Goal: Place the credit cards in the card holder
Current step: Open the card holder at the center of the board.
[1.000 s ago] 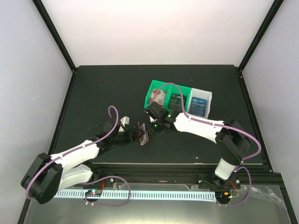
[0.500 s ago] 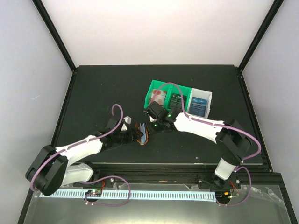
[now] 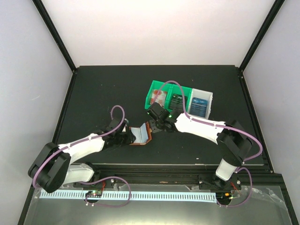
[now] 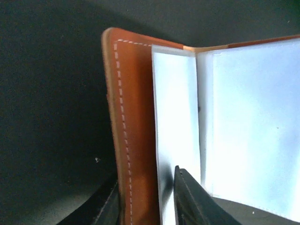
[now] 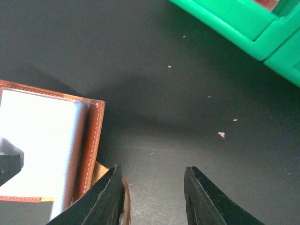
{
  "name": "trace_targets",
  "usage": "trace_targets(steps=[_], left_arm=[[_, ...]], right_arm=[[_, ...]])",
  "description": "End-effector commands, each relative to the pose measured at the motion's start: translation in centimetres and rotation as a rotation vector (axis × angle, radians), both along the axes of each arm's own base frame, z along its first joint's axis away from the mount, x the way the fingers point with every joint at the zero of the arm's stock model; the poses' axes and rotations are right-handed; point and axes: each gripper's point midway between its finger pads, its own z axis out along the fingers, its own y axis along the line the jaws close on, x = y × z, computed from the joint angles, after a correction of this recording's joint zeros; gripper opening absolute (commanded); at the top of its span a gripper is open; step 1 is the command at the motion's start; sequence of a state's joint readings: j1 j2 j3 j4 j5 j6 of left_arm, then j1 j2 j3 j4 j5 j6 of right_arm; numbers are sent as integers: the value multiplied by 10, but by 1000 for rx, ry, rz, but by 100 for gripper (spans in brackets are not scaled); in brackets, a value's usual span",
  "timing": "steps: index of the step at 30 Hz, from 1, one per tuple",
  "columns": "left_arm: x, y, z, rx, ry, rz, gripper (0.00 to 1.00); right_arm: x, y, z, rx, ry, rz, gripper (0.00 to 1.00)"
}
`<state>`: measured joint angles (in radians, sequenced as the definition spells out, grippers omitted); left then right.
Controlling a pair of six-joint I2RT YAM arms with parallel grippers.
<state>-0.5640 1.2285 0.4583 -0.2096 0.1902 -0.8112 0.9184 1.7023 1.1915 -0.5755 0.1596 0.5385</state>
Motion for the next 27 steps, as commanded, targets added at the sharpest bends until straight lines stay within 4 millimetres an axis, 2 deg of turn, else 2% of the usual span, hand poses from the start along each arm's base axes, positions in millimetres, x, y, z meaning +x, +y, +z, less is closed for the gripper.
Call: trace_targets(steps=[1,7,12,15,19,27], left_arm=[[8,-1,3,20,-14,-10,25],[9,-12,6,-31,-11,-35,21],[9,-21,14,-83,-13,-57,9],[9,-26,22,-119,-19,-65,2],[8,-32,33,-160,-31,-75,2],[10,-38,53,-197,-52,-93,1]], right_arm=[[11,-6,29,20,-102,-17,39],[-3,23,60,154,-127,105,37],[-26,53,80,322,-77,260,34],[-38,66,84,397,-31,320,28],[-51,77,85,464,26,372,22],[-63,79,73,480,82,410,17]])
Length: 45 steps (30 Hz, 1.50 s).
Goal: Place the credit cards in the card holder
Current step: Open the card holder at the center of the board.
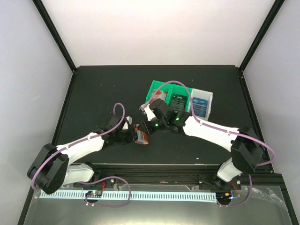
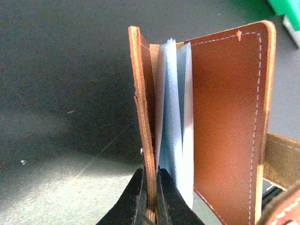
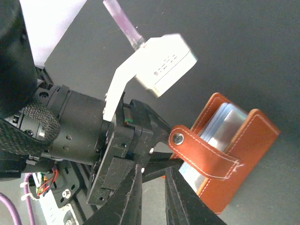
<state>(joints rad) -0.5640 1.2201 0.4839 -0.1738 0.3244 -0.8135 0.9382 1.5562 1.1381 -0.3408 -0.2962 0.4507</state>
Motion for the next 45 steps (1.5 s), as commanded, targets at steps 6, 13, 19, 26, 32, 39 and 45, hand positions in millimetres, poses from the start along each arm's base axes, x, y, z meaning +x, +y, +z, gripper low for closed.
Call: trace_targets(steps=[6,13,19,26,32,39,45], left_arm=[[13,2,39,18,-40,24,2],[16,20,40,139,-42,59,2],[17,16,39,130,-30,46,2],[15,17,39,147,-18,35,2],[11,10,41,108,-14,5,2],[10,17,39,138,-13,21,2],[10,17,37,139,-10,22,2]], right_arm=[[-10,0,1,51,-12,35,15],[-16,3,-19,34,7,73,16],[-22,25,-36,67,72,121,13],[-21,46,-58,82,127,155,12],[2,35,-94,-51,115,11,14],[31,-8,-125,-262,54,-236,23],[48,-30,-117,-352,-17,-352,28]])
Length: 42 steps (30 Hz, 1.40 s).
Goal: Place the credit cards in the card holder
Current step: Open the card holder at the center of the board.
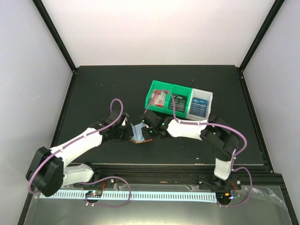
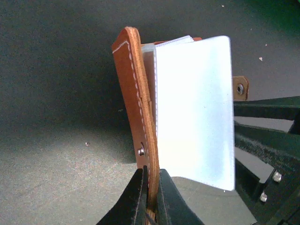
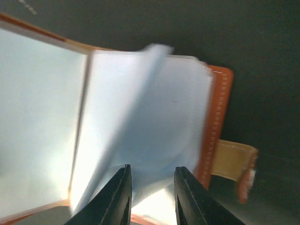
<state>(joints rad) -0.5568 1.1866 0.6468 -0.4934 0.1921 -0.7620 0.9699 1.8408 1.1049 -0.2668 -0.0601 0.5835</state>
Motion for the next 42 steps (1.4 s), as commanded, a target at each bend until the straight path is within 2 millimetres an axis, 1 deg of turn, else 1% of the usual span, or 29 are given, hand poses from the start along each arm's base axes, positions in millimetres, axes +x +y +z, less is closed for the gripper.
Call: trace_targets(steps=[1,3,6,10,12,14,15,17,19,20,25,29,32,37,39,42], left_arm=[[6,-9,15,-38,-27,-23,2],[6,-10,15,-39,-25,-24,2],[6,-10,13,-37,-23,-24,2],[6,-10,12,-38,-20,-24,2],[6,-10,10,-37,-16,-24,2],[5,-11,9,-40,-13,-27,2],[6,-11,9,-45,-14,-25,2],[6,-12,9,-49,-14,-27,1],[6,-13,8,-52,-13,-26,2],[6,-13,8,-53,-13,-26,2],[4,-17,4,-82,-11,-29,2],[3,-25,-2,-135,-2,-41,1],[3,-29,-8,-163,3,-42,2],[2,-20,-22,-130,-4,-2,2],[1,-16,-25,-121,-3,10,7],[-2,-9,-28,-97,1,36,24]], right_arm=[[23,-20,14,-89,-103,-110,28],[22,-17,26,-62,-115,-95,28],[21,-16,50,1,-151,-87,28],[32,-33,77,-4,-234,-173,28],[34,-37,86,1,-257,-187,28],[30,-28,91,35,-249,-139,28],[25,-17,93,71,-227,-83,27],[10,6,93,140,-165,34,21],[2,20,87,169,-104,86,16],[2,23,82,166,-88,92,14],[3,29,47,101,-30,101,14],[5,27,22,46,13,81,18],[6,23,8,5,23,70,26],[5,17,-15,-78,54,81,33],[4,16,-20,-96,63,85,35],[6,13,-25,-128,61,79,37]])
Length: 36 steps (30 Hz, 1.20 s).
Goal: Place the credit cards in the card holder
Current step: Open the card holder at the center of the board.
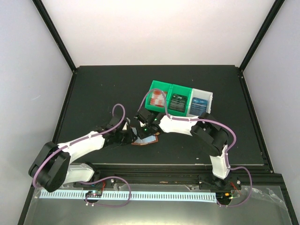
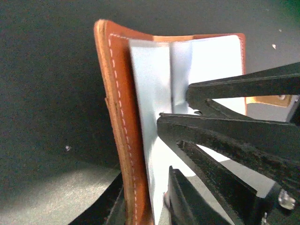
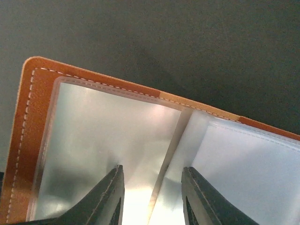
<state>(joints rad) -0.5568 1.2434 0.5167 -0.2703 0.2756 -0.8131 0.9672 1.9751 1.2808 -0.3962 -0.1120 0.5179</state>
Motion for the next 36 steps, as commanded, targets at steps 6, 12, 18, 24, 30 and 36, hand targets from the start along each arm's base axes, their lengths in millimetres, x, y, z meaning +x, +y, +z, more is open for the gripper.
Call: trace_targets(steps=[6,12,18,24,30,36], left_arm=[[5,33,7,97,-57,159,37],[10,51,39,87,-171,263,42],[6,58,49,-3,-219,348,38],[0,69,44,-38,-223,417,33],[-1,73,41,-43,-219,432,33],[-2,60,37,-92,-210,376,33]], right_arm=[[5,-23,-28,-173,-28,-17,40],[6,-41,-43,-302,-98,-18,51],[2,-52,-57,-421,-171,7,66],[4,-68,-69,-546,-237,-7,69],[-2,-76,-83,-572,-216,-5,70],[-9,-54,-61,-449,-174,10,70]])
